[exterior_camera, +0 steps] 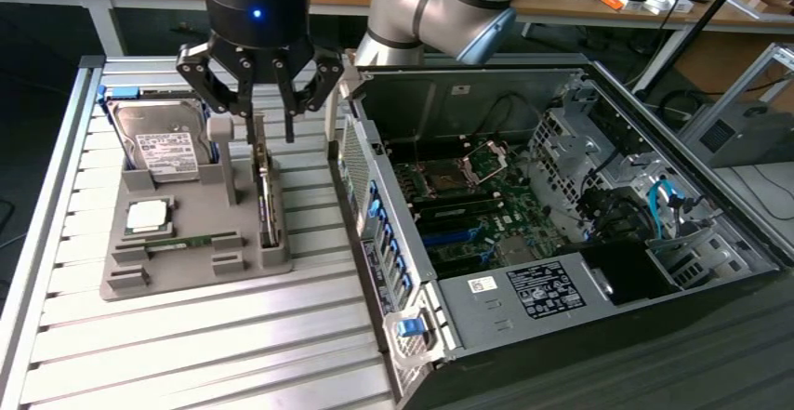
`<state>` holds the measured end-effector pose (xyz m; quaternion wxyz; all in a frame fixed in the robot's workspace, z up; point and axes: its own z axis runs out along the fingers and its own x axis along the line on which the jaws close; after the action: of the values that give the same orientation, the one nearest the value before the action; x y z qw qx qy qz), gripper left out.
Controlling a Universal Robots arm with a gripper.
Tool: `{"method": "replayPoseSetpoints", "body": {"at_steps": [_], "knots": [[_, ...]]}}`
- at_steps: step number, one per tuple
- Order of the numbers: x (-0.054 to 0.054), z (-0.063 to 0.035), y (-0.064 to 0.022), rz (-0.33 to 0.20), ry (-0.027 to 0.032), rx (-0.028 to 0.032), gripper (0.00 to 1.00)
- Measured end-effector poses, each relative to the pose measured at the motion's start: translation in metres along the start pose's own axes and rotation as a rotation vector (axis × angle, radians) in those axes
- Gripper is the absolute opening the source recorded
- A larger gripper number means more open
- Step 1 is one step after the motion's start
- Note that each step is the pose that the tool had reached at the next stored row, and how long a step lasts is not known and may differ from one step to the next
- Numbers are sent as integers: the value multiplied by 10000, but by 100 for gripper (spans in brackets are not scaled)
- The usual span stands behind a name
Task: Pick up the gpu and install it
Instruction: 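Pick up the gpu and move the gpu toward the slot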
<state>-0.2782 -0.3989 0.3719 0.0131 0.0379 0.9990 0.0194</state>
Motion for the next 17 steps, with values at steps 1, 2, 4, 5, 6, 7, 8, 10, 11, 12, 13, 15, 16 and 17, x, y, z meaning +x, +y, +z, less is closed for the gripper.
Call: {"method": "replayPoseSetpoints", "body": {"at_steps": [1, 2, 4, 5, 6, 7, 8, 10, 11, 12, 13, 15, 16, 17], "knots": [[-9, 2, 1, 0, -1, 4, 42], [-19, 4, 1, -1, -1, 6, 42], [-43, 10, 3, -1, -2, 16, 42], [-51, 14, 3, -1, -3, 22, 42], [-53, 18, 4, 0, -5, 25, 42], [-55, 21, 4, 0, -4, 29, 42], [-56, 27, 4, -1, -3, 34, 42], [-57, 36, 3, -1, -2, 37, 42], [-57, 42, 3, -1, -3, 36, 42], [-56, 46, 3, -1, -2, 37, 42], [-56, 52, 2, -1, -3, 36, 42], [-56, 56, 2, -2, -2, 37, 42], [-56, 58, 2, -2, -3, 37, 42], [-56, 60, 2, -1, -3, 36, 42]]}}
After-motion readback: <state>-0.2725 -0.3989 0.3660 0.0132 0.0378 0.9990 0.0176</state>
